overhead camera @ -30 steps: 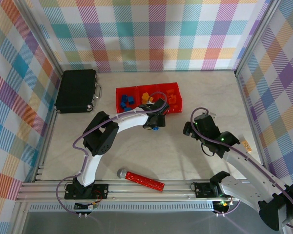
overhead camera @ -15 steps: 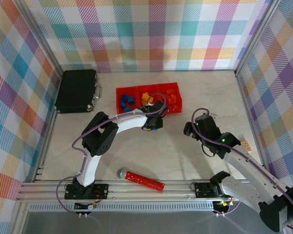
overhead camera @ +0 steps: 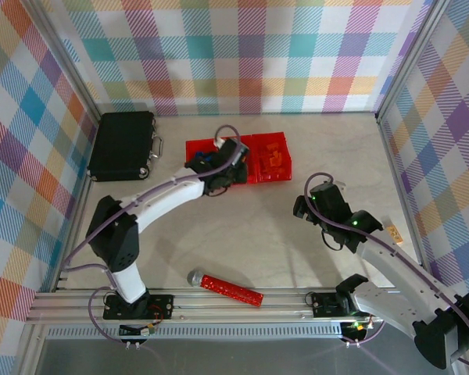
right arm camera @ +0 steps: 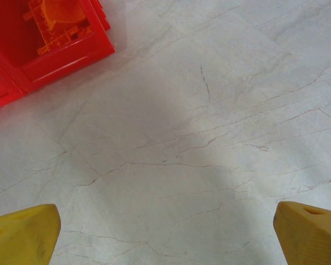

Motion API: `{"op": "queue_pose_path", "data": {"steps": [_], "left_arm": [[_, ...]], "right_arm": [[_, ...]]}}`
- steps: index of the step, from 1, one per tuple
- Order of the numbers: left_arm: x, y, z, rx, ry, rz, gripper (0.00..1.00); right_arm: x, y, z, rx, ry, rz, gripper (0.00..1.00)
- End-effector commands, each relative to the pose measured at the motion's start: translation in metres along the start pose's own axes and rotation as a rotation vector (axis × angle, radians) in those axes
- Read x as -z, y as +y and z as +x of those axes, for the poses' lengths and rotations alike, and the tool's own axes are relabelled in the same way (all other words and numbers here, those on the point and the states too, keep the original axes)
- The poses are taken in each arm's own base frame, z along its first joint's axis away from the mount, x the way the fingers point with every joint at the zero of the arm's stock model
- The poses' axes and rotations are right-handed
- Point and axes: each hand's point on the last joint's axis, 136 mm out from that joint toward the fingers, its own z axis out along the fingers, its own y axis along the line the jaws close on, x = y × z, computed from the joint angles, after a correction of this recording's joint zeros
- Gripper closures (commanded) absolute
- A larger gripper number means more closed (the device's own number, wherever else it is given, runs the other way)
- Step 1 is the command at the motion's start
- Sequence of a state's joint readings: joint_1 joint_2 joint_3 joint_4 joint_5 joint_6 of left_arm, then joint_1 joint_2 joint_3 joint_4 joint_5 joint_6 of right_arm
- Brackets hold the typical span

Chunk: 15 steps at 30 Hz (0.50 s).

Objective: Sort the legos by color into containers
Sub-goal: Pick up the lego from the center of the table, then place the lego in the container.

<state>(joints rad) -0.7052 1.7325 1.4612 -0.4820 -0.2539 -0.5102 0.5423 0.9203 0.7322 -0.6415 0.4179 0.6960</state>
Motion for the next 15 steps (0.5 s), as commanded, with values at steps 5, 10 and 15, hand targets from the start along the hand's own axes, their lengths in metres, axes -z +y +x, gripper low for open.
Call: {"op": "queue_pose_path", "data": {"steps": [5,10,15], "left_arm": [[-0.021,0.077,-0.055,0.057,-0.003,-0.150,0.76],[-0.051,0.104,-0.063,0.095,0.061,-0.197,0.76],[-0.072,0.116,-0.058,0.118,0.106,-0.217,0.77]], "right_arm": [[0.000,0.010,-0.008,-0.014,-0.004,-0.029,0.01],[0.005,0.003,-0.007,-0.013,-0.018,-0.014,0.01],[0.008,-0.003,-0.006,-0.019,-0.027,-0.004,0.01]]}}
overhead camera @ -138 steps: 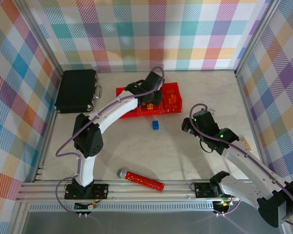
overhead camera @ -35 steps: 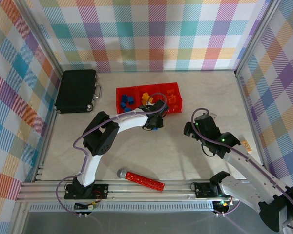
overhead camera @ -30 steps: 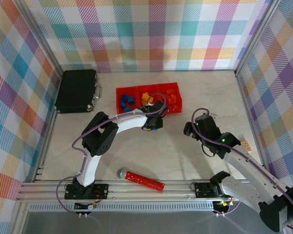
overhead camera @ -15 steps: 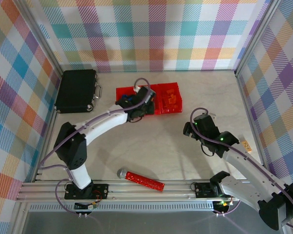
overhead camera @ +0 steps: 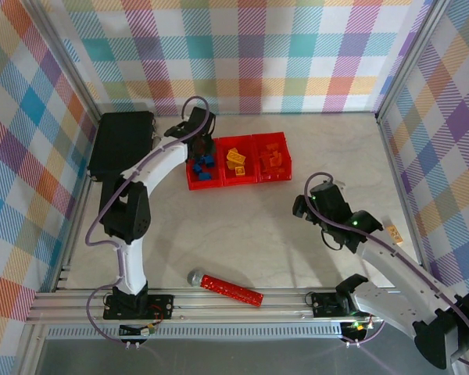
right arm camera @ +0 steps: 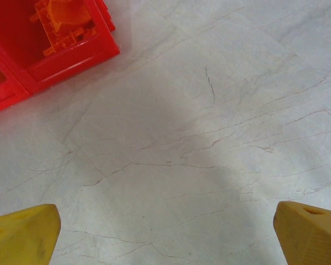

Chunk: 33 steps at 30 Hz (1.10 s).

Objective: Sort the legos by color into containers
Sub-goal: Place the lego in the container.

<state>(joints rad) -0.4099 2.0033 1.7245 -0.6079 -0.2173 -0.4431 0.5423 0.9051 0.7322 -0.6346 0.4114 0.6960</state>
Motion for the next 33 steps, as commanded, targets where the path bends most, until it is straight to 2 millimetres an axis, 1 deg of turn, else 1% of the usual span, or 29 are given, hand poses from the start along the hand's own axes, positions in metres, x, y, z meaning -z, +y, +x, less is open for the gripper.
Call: {"op": "queue_pose_path", "data": {"steps": [1,4,7,9,11,15,19,22,25,29,31,33], "left_arm": [[-0.001,0.002,0.003,-0.011,0.043,-0.002,0.77],[-0.009,0.005,0.010,-0.008,0.059,-0.013,0.75],[-0.017,0.007,0.021,-0.004,0.074,-0.008,0.71],[-0.021,0.006,0.026,-0.004,0.083,0.004,0.66],[-0.021,0.005,0.028,-0.002,0.081,0.017,0.62],[-0.019,-0.001,0.026,-0.005,0.060,0.063,0.50],[-0.012,-0.006,0.020,-0.012,0.032,0.098,0.44],[0.001,-0.009,0.012,-0.007,-0.012,0.130,0.37],[0.022,-0.007,0.003,-0.002,-0.074,0.157,0.28],[0.061,0.003,-0.005,-0.011,-0.177,0.185,0.15],[0.079,0.013,-0.004,-0.025,-0.225,0.186,0.00],[0.101,0.022,-0.008,-0.043,-0.312,0.192,0.00]], "right_arm": [[0.005,-0.006,-0.003,-0.012,-0.013,0.019,0.01],[0.003,-0.005,-0.002,-0.012,-0.008,0.020,0.01],[0.000,-0.002,-0.002,-0.011,0.000,0.011,0.01],[-0.001,0.001,-0.002,-0.009,0.007,0.009,0.01],[-0.003,0.003,-0.003,-0.005,0.014,0.007,0.01],[-0.004,0.005,-0.003,-0.002,0.018,0.007,0.01],[-0.003,0.004,-0.003,-0.002,0.014,0.007,0.01],[-0.003,0.003,-0.003,0.003,0.011,0.012,0.01],[-0.003,0.002,-0.005,0.016,0.001,0.015,0.01],[-0.010,0.004,-0.008,0.060,-0.014,0.020,0.01],[-0.015,0.003,-0.011,0.084,-0.022,0.029,0.01],[-0.018,0.000,-0.017,0.102,-0.045,0.060,0.01]]}}
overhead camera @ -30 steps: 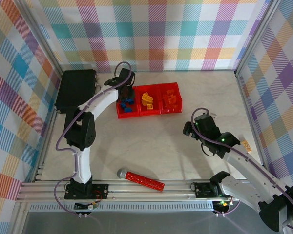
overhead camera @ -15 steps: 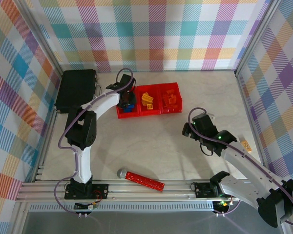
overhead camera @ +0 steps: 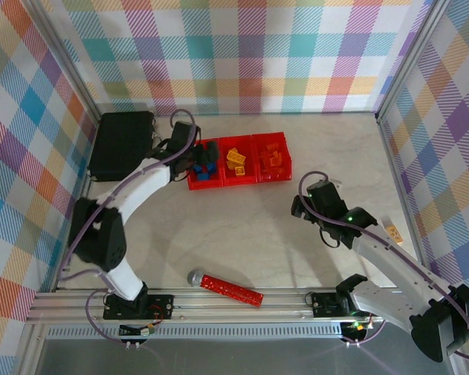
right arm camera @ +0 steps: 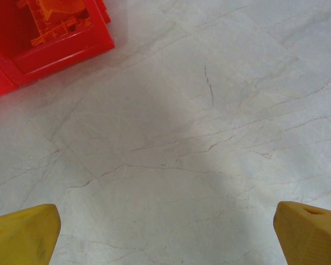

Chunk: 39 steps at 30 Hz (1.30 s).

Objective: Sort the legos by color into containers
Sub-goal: Place the lego in the container, then reset both arms

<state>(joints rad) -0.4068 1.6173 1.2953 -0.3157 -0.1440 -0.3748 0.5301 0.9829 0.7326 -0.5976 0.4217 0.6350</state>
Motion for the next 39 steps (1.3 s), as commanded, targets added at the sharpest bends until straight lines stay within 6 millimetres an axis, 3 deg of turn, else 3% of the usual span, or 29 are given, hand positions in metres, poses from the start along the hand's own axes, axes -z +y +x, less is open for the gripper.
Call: {"op": "queue_pose_path", "data": {"steps": [1,5,10,13,15,20,24,26,29,31,34,35,39], "left_arm": [[0.035,0.011,-0.021,-0.046,-0.159,0.000,0.00],[0.072,0.038,-0.015,-0.091,-0.282,-0.049,0.00],[0.111,0.098,0.004,-0.001,-0.445,-0.231,0.01],[0.131,0.122,0.020,0.007,-0.563,-0.262,0.00],[0.139,0.145,0.035,-0.002,-0.630,-0.336,0.01],[0.141,0.161,0.069,-0.046,-0.619,-0.332,0.01],[0.144,0.170,0.082,0.035,-0.660,-0.306,0.00],[0.148,0.170,0.084,0.023,-0.673,-0.300,0.01],[0.150,0.174,0.085,-0.017,-0.687,-0.326,0.00],[0.147,0.175,0.087,-0.045,-0.683,-0.337,0.00],[0.132,0.174,0.095,-0.144,-0.658,-0.345,0.00],[0.127,0.177,0.097,-0.162,-0.661,-0.362,0.01],[0.101,0.191,0.094,-0.159,-0.629,-0.377,0.01]], "right_arm": [[-0.002,0.000,-0.022,0.044,-0.086,0.027,0.01],[0.006,0.003,-0.053,0.103,-0.260,0.019,0.01],[0.020,0.020,-0.090,0.306,-0.512,-0.041,0.01],[0.016,0.015,-0.107,0.394,-0.589,-0.005,0.01],[0.001,0.001,-0.110,0.410,-0.563,0.036,0.01],[-0.045,-0.049,-0.114,0.234,-0.476,0.080,0.01],[-0.093,-0.079,-0.089,0.150,-0.412,0.135,0.01],[-0.105,-0.072,-0.090,0.192,-0.400,0.113,0.01],[-0.115,-0.046,-0.101,0.269,-0.471,-0.006,0.01],[-0.130,-0.055,-0.099,0.213,-0.428,-0.030,0.01],[-0.122,-0.059,-0.095,0.201,-0.554,-0.085,0.01],[-0.118,-0.059,-0.088,0.203,-0.543,-0.096,0.01],[-0.126,-0.064,-0.093,0.180,-0.496,-0.053,0.01]]}}
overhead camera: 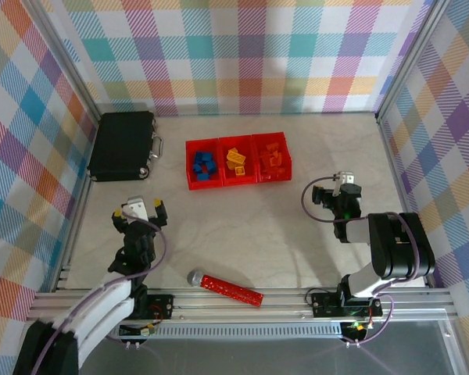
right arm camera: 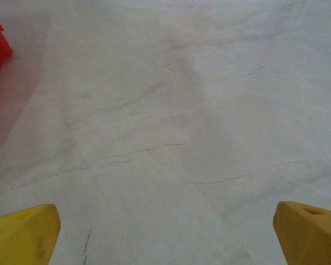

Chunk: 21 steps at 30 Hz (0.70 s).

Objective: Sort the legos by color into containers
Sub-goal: Reset both arms

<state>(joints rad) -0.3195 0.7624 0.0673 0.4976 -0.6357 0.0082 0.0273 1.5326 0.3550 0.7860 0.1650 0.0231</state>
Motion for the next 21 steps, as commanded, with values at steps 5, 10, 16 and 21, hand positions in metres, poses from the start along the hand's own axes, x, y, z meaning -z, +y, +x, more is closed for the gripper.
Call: {"op": "queue_pose_path", "data": {"steps": [5,10,16,21], "left_arm": [[-0.061,-0.045,-0.019,-0.026,-0.023,0.165,0.00],[-0.106,-0.060,0.014,-0.011,0.161,0.205,0.00],[-0.114,-0.058,0.016,0.020,0.170,0.228,0.00],[-0.115,-0.058,0.015,0.020,0.156,0.228,0.00]], "right_arm": [[-0.001,0.001,-0.036,-0.042,-0.118,0.002,0.01],[-0.001,0.001,-0.035,-0.041,-0.117,0.002,0.01],[-0.001,0.002,-0.036,-0.042,-0.118,0.001,0.01],[-0.001,0.002,-0.036,-0.041,-0.119,0.000,0.01]]}}
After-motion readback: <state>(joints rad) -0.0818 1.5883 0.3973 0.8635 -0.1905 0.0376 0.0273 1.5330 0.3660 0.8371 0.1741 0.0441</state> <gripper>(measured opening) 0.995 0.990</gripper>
